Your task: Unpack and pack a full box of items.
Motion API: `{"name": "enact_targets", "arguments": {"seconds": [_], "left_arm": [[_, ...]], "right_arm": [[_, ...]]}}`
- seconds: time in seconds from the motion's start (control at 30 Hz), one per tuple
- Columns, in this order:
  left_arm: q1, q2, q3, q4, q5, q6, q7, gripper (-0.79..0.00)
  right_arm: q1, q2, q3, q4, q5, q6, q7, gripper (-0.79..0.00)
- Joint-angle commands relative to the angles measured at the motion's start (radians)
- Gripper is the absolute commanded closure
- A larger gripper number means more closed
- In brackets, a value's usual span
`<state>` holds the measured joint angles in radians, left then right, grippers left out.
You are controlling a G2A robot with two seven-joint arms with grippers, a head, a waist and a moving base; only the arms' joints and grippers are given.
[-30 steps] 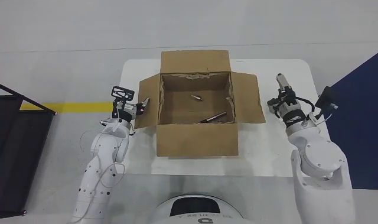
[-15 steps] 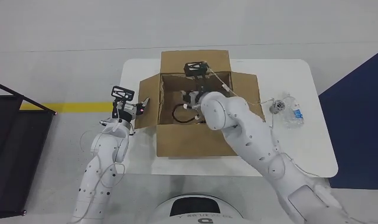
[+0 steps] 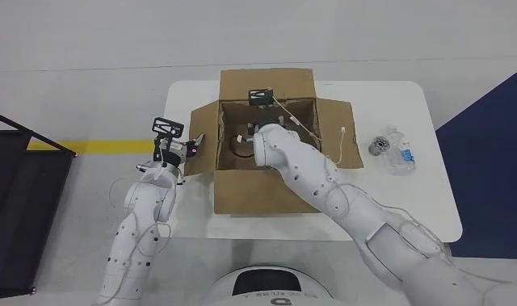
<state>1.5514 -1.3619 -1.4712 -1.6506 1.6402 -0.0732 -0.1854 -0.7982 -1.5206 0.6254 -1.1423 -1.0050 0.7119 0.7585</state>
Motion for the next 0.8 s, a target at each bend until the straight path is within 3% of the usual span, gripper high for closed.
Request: {"name": "enact_targets", "arguments": {"seconds": [0.0, 0.17, 0.23, 0.67, 0.7, 0.77], "left_arm": [[0.0, 0.0, 0.0, 0.0, 0.0, 0.0, 0.0, -0.785], [0.0, 0.0, 0.0, 0.0, 0.0, 0.0, 0.0, -0.785], [0.0, 0.0, 0.0, 0.0, 0.0, 0.0, 0.0, -0.785], [0.0, 0.0, 0.0, 0.0, 0.0, 0.0, 0.0, -0.785], [0.0, 0.0, 0.0, 0.0, 0.0, 0.0, 0.0, -0.785], [0.0, 0.0, 0.0, 0.0, 0.0, 0.0, 0.0, -0.785]], "right_arm": [[0.013, -0.018, -0.008, 0.055, 0.021, 0.003, -0.026, -0.745], [0.048, -0.069, -0.023, 0.194, 0.083, 0.013, -0.095, -0.545], [0.06, -0.089, -0.03, 0.25, 0.106, 0.01, -0.12, -0.409], [0.12, -0.201, -0.038, 0.533, 0.216, -0.008, -0.262, -0.283], [0.122, -0.207, -0.038, 0.544, 0.221, -0.008, -0.269, -0.256], [0.127, -0.218, -0.037, 0.56, 0.226, -0.011, -0.281, -0.114]]}}
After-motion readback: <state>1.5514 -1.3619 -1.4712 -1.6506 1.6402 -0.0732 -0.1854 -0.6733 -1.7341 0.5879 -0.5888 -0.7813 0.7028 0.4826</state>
